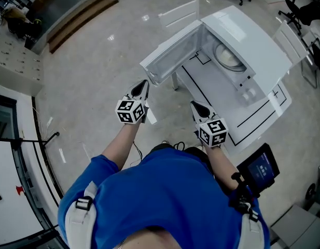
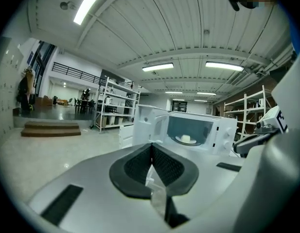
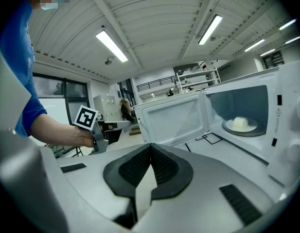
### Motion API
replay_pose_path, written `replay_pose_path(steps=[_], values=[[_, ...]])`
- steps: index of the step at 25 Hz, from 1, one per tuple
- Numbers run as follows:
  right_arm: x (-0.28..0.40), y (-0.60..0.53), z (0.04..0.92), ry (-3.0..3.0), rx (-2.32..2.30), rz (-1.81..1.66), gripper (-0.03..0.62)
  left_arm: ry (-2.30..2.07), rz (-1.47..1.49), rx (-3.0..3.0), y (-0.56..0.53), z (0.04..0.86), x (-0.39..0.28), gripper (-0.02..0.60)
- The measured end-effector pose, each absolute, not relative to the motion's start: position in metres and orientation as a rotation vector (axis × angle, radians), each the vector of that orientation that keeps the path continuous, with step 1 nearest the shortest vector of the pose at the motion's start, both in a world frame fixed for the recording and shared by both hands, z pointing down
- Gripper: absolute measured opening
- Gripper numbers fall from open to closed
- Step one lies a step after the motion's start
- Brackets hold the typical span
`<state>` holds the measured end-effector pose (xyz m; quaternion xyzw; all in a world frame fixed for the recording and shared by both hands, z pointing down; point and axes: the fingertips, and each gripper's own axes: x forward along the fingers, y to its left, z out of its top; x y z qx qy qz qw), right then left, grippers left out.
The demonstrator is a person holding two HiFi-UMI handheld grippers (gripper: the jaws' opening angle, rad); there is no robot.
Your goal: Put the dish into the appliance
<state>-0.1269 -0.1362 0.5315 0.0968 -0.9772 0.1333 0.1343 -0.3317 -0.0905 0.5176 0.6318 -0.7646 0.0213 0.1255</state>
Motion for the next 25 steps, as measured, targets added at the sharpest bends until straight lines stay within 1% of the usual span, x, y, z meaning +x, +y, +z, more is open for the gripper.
replay_pose_path(steps=[7, 12, 16, 18, 25], values=[[-0.15, -0.113, 0.527, -2.828, 0.365, 0.366, 0.002, -2.182, 0.14, 1.947, -0.084, 0.515, -0.37, 0.008], [-0.151, -0.11, 0.525, -2.821, 0.436, 0.366, 0.002, -2.109, 0.227, 2.072, -0.098, 0.517, -0.373, 0.009], [-0.146, -0.113, 0.528, -2.814, 0.502, 0.376, 0.002, -2.054, 0.24, 2.157, -0.114, 0.517, -0.373, 0.012], [-0.143, -0.116, 0.53, -2.809, 0.528, 0.385, 0.002, -2.022, 0.241, 2.192, -0.121, 0.518, -0.371, 0.041], [-0.135, -0.113, 0.533, -2.802, 0.584, 0.405, 0.002, -1.966, 0.275, 2.261, -0.121, 0.517, -0.359, 0.041]])
